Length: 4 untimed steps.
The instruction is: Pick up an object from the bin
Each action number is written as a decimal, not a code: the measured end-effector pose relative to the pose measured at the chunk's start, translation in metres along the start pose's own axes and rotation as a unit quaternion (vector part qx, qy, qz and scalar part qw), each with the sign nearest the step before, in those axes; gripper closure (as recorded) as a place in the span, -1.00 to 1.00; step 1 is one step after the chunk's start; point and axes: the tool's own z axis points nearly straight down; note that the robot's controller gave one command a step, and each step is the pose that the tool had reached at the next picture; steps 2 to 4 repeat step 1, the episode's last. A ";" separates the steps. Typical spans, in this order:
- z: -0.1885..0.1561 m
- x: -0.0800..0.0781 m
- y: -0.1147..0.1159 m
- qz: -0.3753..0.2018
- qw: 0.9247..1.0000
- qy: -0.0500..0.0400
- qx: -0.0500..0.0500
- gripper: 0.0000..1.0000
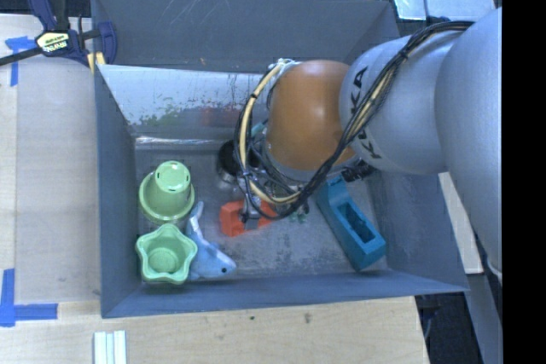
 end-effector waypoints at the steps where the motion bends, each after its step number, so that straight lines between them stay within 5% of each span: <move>1: -0.151 -0.006 0.002 -0.005 1.000 -0.003 0.000 1.00; 4: -0.151 -0.006 0.002 -0.005 1.000 -0.003 0.000 1.00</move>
Offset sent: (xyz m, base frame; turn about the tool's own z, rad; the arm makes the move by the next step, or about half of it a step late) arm 0.0000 0.0000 0.0000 0.0000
